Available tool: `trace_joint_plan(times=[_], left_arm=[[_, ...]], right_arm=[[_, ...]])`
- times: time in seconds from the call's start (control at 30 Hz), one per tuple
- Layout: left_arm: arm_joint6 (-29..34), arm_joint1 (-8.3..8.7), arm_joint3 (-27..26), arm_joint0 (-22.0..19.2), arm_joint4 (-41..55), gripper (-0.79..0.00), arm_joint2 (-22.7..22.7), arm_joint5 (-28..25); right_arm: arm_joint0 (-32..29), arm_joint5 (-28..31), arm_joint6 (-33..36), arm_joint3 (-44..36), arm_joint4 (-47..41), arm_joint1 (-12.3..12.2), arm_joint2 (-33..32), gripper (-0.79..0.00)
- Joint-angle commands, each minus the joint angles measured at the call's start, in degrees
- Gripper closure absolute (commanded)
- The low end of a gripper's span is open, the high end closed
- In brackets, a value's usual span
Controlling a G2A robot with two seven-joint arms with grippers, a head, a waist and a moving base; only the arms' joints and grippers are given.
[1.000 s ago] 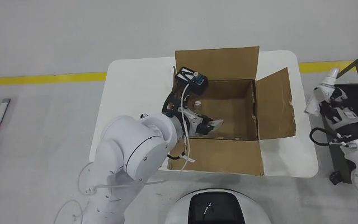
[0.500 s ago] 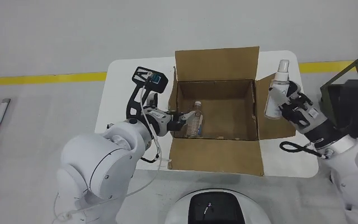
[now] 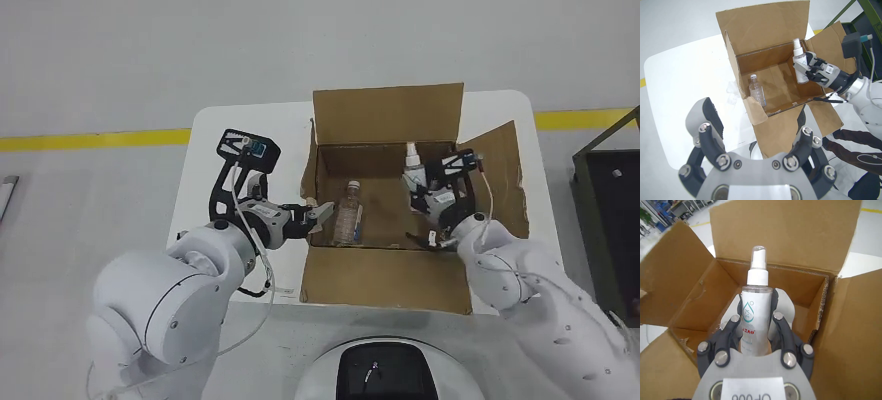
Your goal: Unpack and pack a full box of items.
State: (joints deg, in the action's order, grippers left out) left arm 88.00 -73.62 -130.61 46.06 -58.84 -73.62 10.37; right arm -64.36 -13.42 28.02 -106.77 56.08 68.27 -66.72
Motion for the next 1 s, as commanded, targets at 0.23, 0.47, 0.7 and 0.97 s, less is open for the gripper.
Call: trace_joint_plan(times=[0.23,0.47,0.7,0.97], left_arm=[[0.0,0.0,0.0,0.0,0.0,-0.785,0.0,0.0],[0.0,0.0,0.0,0.0,0.0,-0.785,0.0,0.0],[0.0,0.0,0.0,0.0,0.0,-0.785,0.0,0.0],[0.0,0.0,0.0,0.0,0.0,-0.785,0.0,0.0]], right_arm=[[5.6,-6.6,1.4,9.5,-5.6,2.3,5.4,0.0],[7.7,-6.7,2.3,14.2,-6.4,3.3,7.3,0.0],[8.1,-6.4,2.3,15.6,-6.7,3.8,7.3,-0.206],[7.8,-5.6,2.5,15.5,-6.8,4.1,6.2,-0.351]])
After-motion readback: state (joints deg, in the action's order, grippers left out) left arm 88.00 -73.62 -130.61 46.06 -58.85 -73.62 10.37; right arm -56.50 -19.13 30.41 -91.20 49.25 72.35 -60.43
